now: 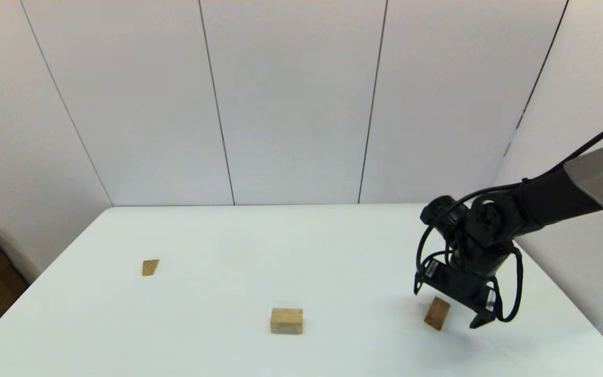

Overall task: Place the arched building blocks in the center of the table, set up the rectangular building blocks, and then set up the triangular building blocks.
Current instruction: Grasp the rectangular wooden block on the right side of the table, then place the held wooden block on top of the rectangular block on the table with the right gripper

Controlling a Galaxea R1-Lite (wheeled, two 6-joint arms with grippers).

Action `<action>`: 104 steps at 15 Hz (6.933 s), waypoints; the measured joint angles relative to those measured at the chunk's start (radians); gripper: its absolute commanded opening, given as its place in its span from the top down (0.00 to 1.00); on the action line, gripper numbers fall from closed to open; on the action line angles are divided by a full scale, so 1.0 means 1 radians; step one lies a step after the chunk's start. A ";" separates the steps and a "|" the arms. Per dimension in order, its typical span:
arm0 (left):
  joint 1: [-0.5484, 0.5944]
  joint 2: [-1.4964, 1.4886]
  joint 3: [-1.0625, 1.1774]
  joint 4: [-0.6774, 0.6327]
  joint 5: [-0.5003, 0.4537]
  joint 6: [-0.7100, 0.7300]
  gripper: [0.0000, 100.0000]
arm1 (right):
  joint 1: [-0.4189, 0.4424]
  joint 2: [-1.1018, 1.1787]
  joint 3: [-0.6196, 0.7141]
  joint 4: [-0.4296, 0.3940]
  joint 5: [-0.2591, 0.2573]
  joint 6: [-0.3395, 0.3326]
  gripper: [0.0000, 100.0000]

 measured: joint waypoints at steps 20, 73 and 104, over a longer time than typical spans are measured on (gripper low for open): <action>0.000 0.000 0.000 -0.001 0.000 -0.001 0.00 | -0.001 0.074 -0.024 0.000 0.023 0.001 1.00; 0.000 0.000 0.000 -0.001 0.000 0.003 0.00 | 0.327 -0.096 -0.421 0.332 0.321 -1.697 1.00; 0.000 0.000 0.000 -0.001 0.000 0.003 0.00 | 0.582 0.217 -0.716 0.341 0.132 -1.723 1.00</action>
